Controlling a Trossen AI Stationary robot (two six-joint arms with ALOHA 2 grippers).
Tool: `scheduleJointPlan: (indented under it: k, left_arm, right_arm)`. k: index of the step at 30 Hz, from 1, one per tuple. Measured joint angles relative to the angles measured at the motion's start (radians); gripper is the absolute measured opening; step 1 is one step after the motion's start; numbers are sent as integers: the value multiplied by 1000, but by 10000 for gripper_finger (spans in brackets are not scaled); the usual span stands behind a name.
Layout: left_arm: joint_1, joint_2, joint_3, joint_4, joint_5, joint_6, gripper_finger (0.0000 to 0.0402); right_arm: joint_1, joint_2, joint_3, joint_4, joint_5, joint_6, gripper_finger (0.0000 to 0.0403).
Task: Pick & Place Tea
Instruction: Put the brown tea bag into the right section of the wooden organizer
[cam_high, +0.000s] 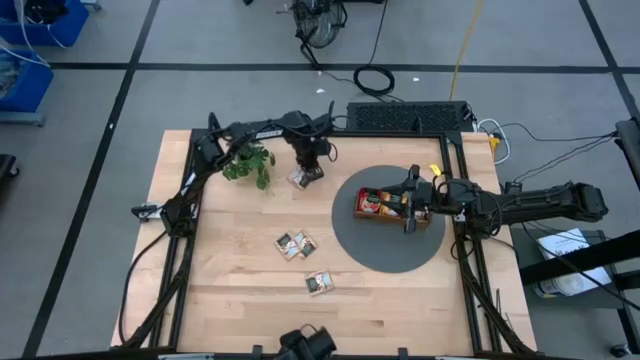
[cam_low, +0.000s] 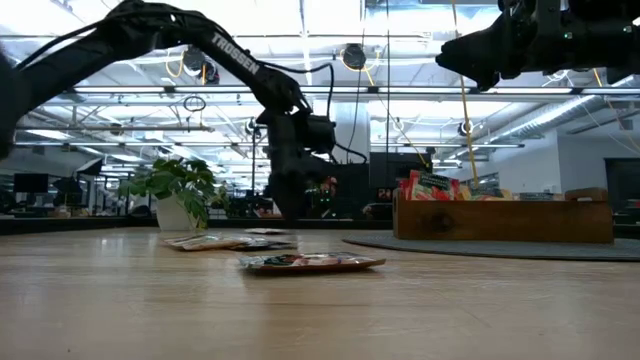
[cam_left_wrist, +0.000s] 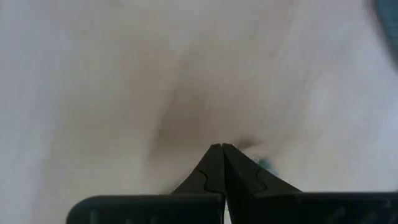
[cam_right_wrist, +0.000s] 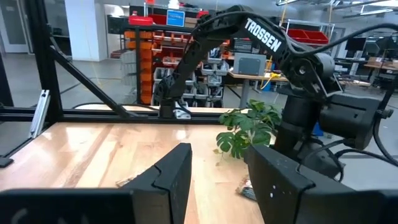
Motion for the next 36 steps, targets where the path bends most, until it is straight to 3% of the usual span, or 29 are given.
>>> scheduleJointPlan:
  k: [10,14,17,27,32,36]
  left_arm:
    - [27,7,-24,-91,4,-79,0]
    - [14,36,-56,-142,91,-53,0]
    - [-18,39,-56,-155,37,-38,0]
    - [-139,51,-82,-304,254,26,0]
    - [-247,30,-84,-321,170,132,0]
    - [-344,-66,-84,-309,86,177,0]
  right_arm:
    - [0,0,0,4,0,-1,141]
    - [0,0,0,4,0,3,141]
    - [0,0,0,4,0,3,141]
    - [0,-1,0,4,0,-2,141]
    - [0,-1,0,1,0,-9,141]
    - [0,-1,0,1,0,-11,141]
